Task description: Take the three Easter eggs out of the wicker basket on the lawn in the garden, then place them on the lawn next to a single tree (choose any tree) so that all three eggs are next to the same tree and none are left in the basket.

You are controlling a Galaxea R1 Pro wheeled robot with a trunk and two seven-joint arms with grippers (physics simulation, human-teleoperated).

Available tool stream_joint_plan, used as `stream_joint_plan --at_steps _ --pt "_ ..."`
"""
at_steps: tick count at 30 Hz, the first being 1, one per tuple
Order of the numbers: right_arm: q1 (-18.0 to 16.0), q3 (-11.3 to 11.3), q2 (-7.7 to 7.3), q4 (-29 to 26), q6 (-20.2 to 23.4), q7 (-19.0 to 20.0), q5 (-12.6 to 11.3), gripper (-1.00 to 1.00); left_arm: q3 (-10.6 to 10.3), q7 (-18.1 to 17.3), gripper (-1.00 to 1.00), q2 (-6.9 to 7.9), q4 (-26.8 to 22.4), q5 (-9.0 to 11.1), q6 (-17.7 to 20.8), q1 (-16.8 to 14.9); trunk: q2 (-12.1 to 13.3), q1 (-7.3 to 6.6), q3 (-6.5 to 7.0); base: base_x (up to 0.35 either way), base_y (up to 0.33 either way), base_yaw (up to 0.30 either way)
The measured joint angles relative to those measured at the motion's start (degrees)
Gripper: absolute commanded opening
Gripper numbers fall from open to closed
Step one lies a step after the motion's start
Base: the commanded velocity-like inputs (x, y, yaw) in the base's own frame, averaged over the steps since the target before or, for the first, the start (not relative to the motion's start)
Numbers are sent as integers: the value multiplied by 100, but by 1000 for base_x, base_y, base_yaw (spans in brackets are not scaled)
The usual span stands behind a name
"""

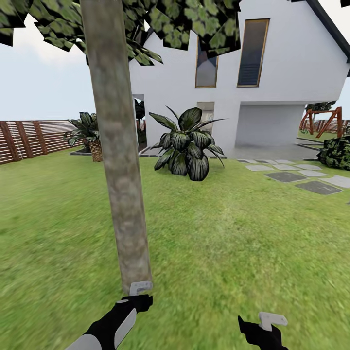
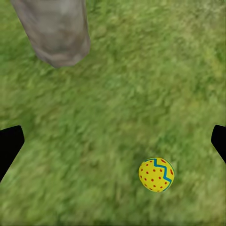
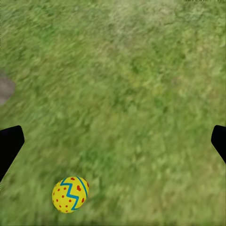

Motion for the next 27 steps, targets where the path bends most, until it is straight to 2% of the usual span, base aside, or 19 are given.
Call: stream_joint_plan --at_steps 12,27 --pt "0 33 7 7 -118 0 0 100 0 0 100 -1 1 0 0 0 482 -264 216 0 0 13" --pt "-1 52 10 134 -173 -5 7 100 0 2 100 -5 -1 2 1 2 1086 -594 449 0 0 234"
